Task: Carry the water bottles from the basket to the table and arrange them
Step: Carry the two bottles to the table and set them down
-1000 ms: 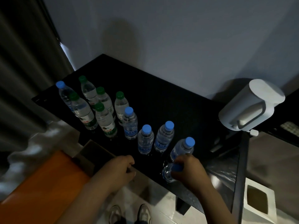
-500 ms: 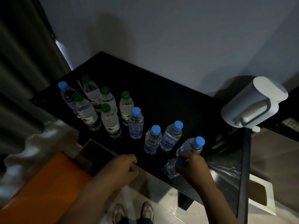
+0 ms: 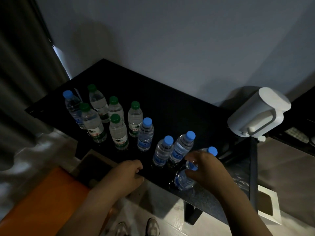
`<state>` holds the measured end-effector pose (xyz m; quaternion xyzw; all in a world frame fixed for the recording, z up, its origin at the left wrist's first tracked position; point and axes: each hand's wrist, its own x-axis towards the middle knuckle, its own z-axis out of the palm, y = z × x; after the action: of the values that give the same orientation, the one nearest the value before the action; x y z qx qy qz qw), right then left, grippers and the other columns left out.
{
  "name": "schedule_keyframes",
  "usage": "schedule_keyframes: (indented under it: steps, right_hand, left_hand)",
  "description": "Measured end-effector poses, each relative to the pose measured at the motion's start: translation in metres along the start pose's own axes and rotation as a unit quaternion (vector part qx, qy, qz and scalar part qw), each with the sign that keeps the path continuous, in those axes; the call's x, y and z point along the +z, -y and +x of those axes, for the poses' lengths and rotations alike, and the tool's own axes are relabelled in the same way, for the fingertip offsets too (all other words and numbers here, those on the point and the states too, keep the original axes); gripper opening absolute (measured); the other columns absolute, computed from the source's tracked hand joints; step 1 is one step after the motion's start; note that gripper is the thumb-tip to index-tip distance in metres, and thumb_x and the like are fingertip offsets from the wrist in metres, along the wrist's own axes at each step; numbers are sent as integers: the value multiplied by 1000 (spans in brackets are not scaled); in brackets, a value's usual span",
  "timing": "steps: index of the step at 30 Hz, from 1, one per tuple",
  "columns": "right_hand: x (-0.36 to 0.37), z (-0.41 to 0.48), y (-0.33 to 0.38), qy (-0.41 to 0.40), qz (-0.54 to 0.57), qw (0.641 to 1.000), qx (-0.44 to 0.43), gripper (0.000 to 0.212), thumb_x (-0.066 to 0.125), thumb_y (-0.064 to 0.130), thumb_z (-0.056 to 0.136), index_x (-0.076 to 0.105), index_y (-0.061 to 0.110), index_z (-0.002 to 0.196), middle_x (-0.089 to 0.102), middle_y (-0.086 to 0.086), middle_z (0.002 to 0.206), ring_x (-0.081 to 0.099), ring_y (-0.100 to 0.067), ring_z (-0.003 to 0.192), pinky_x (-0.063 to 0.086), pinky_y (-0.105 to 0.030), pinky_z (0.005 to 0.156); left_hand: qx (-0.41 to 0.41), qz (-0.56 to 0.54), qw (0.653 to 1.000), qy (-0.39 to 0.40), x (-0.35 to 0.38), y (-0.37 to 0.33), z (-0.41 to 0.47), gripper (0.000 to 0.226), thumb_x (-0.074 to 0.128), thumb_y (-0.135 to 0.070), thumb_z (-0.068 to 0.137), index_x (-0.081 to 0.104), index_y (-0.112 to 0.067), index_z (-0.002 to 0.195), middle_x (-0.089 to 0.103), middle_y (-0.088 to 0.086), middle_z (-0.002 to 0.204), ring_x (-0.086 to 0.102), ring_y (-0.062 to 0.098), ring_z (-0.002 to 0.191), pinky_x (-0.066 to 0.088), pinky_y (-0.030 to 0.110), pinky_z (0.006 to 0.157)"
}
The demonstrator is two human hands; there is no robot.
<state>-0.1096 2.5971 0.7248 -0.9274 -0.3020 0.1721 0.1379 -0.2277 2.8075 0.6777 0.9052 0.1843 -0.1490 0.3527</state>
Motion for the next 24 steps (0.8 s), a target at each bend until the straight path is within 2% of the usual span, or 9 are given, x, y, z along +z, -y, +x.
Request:
schedule_keyframes:
  steps: [5,9,12,18,22,24]
  right_hand:
    - [-6,10,36,7,-8,999,-32,23,64,24,85,61,22,109,65,4,107,62,-8,93,53,-25,83]
    - [-4,18,63,7,-21,999,-43,24,62,25,87,61,22,111,66,3,106,64,-11,94,55,-29,84]
    - [-2,27,81,3,-20,999,-46,19,61,26,86,65,19,103,68,0,100,65,-15,92,54,-31,83]
    - [-5,45,101,35,-14,995,-87,30,62,27,86,58,28,115,62,8,110,61,-6,95,53,-25,85]
    - [-7,70,106,48,3,993,-109,22,62,28,84,60,31,106,60,11,100,61,-5,86,55,-26,79]
    - [-11,86,111,47,3,990,-135,13,60,26,84,63,26,96,61,8,95,60,-8,83,53,-26,77]
  left_hand:
    - [5,-22,999,-22,-25,17,-11,32,62,-28,88,56,-20,118,57,-3,117,55,11,108,47,29,95]
    - [9,-15,999,-48,-42,36,-21,33,61,-30,88,55,-22,120,57,-5,118,54,9,108,46,24,93]
    - [1,-18,999,-51,-51,50,-25,35,60,-31,89,53,-22,122,56,-5,121,54,9,110,44,21,91]
    - [-20,-31,998,-56,-65,68,-27,36,61,-30,88,54,-20,122,57,-1,121,54,11,111,45,24,94]
    - [-41,-45,995,-75,-74,76,-19,35,63,-30,88,55,-21,121,58,-2,121,55,8,107,46,21,92]
    - [-55,-55,993,-85,-80,79,-12,36,63,-29,88,54,-21,122,58,-3,122,55,8,108,46,21,92]
